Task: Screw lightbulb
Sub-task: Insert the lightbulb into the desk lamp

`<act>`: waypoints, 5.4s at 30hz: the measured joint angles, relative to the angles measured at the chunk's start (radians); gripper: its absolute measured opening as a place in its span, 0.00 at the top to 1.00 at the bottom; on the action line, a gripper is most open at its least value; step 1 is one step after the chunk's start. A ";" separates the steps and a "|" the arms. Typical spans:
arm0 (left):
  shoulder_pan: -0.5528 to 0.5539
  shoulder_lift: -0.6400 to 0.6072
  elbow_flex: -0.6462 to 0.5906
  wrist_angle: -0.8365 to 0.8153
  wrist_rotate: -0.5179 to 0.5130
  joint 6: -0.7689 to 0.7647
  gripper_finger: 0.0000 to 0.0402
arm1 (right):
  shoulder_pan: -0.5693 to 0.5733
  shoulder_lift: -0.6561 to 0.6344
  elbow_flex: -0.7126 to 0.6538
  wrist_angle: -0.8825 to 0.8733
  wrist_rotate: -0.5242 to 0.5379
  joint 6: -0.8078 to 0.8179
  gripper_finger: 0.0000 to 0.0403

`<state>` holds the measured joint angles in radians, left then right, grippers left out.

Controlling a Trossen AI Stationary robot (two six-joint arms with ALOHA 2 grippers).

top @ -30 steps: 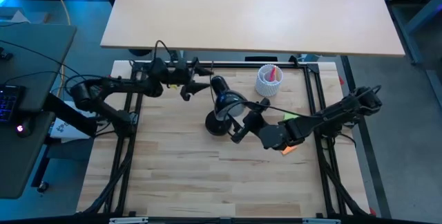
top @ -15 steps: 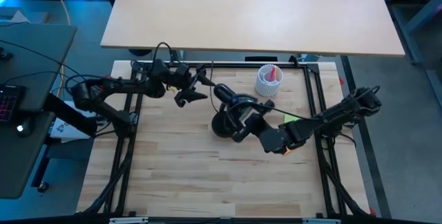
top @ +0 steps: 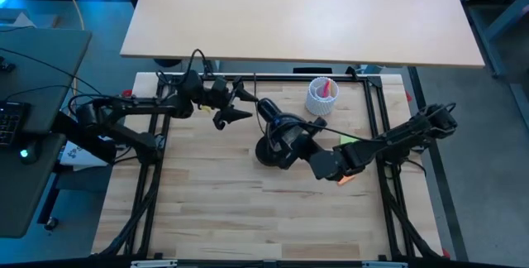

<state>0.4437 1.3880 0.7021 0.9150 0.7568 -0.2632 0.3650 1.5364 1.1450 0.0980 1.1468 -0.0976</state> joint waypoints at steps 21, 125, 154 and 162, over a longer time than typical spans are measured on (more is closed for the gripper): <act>-0.105 0.000 0.000 -0.054 -0.097 0.244 0.34 | -0.019 -0.002 0.000 0.004 0.011 0.613 0.30; -0.088 -0.123 -0.002 -0.474 -0.220 0.701 0.34 | -0.217 -0.011 0.000 0.109 -0.589 1.536 0.24; -0.088 -0.123 -0.002 -0.512 -0.274 0.682 0.34 | -0.192 -0.069 0.000 0.062 -0.793 1.527 0.24; -0.088 -0.123 -0.002 -0.528 -0.272 0.666 0.34 | -0.168 -0.165 0.000 -0.080 -0.858 1.372 0.24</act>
<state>0.3557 1.2652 0.6998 0.3872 0.4849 0.4028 0.1972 1.3710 1.1454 0.0181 0.2888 1.2743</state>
